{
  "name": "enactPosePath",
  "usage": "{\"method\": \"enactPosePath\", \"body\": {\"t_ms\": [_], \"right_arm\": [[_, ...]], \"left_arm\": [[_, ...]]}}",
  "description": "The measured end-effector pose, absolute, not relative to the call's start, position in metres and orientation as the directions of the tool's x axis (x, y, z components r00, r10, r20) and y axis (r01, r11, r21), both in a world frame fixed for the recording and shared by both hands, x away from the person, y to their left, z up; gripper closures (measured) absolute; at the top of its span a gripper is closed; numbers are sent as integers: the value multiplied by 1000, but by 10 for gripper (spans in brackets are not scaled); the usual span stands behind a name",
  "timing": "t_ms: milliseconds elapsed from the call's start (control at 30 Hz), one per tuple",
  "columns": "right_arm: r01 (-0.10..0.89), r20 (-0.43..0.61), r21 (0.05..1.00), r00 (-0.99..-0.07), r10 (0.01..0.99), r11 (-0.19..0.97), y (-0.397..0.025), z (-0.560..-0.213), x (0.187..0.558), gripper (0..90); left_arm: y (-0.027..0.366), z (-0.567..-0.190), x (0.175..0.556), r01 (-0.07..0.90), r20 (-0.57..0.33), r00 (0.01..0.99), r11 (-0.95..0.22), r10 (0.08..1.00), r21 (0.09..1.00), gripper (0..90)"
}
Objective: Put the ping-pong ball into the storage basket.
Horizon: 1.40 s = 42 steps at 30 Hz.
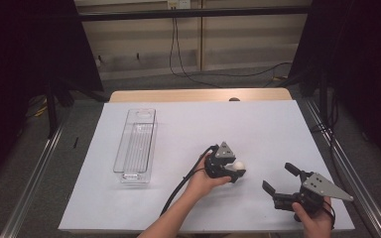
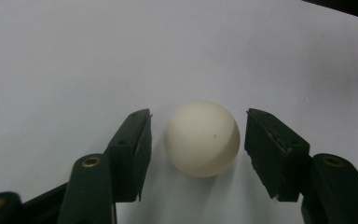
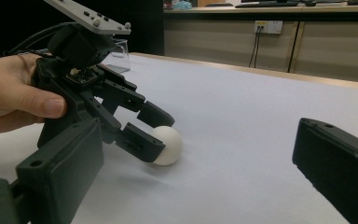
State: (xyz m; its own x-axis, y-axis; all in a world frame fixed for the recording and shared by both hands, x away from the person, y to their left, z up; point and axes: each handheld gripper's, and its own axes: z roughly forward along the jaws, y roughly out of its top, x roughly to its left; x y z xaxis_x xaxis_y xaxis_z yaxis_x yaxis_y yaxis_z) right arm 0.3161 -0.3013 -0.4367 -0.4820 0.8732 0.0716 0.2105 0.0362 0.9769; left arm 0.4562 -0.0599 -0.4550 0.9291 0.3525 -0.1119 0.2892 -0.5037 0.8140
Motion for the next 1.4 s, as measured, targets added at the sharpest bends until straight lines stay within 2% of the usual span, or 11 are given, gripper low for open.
{"method": "enactPosePath", "body": {"t_ms": [167, 533, 1400], "right_arm": [[212, 73, 977, -481, 874, 35, -302, -437, 316, 14], [207, 69, 978, -478, 876, 36, -301, -436, 316, 15], [207, 71, 978, -484, 872, 35, -300, -436, 316, 15]], "left_arm": [[-61, -456, 456, 282, -108, 933, -512, 343, 811, 505], [-57, -453, 456, 278, -93, 935, -544, 343, 792, 507], [-36, -439, 456, 320, -139, 923, -518, 358, 793, 507]]}}
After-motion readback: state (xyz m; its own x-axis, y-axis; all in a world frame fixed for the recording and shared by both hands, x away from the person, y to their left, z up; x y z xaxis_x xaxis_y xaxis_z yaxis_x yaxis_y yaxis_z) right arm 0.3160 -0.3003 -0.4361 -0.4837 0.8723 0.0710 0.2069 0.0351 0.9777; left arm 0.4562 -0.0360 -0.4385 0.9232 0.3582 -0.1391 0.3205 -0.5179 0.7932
